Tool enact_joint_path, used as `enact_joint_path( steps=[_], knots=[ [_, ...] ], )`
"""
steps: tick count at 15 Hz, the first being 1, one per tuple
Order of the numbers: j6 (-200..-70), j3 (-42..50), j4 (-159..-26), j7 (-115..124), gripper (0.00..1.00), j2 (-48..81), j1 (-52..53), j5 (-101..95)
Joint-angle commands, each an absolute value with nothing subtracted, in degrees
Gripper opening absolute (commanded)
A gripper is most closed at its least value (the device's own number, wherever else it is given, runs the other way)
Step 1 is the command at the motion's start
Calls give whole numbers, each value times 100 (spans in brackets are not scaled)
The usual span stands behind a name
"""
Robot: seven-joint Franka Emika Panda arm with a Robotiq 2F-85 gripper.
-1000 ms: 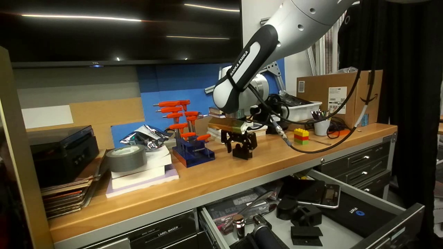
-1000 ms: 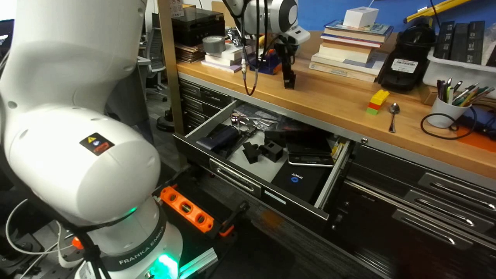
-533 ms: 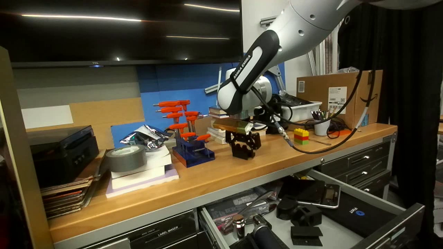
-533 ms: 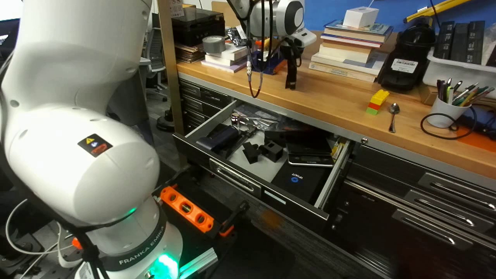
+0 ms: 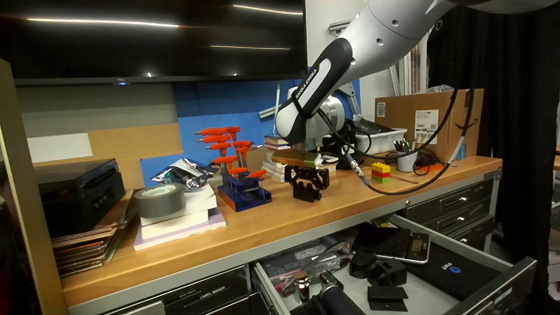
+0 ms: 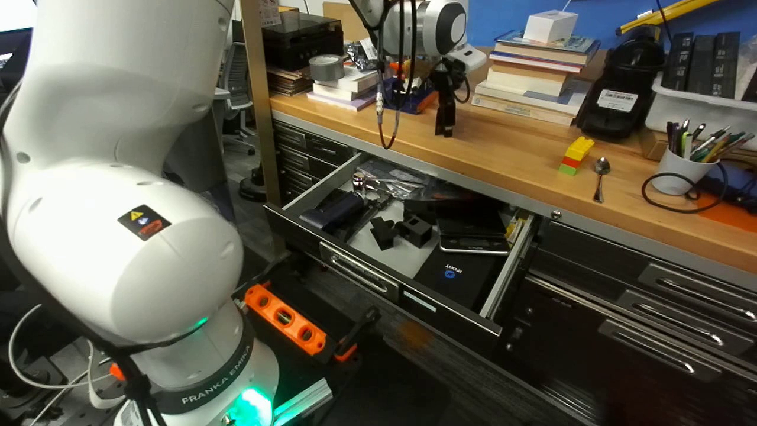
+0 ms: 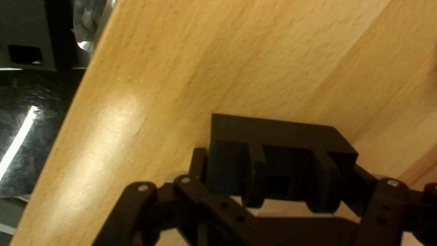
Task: Put the black objects on the tabletop into the open drawer and then close the drawer
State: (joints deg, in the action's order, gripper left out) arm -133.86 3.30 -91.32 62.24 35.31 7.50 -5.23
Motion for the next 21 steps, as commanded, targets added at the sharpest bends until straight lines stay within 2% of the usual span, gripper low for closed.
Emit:
enact_joint_path(
  steps=[1, 7, 15, 21],
  knots=[
    [-13164, 321, -9101, 5863, 62, 3444, 710, -320],
    [-12661, 482, -10091, 5536, 62, 2423, 627, -462],
    [-11938, 518, -12179, 4773, 62, 513, 179, -320],
    [-12070, 503, -13512, 3964, 62, -113, -127, 274]
  ],
)
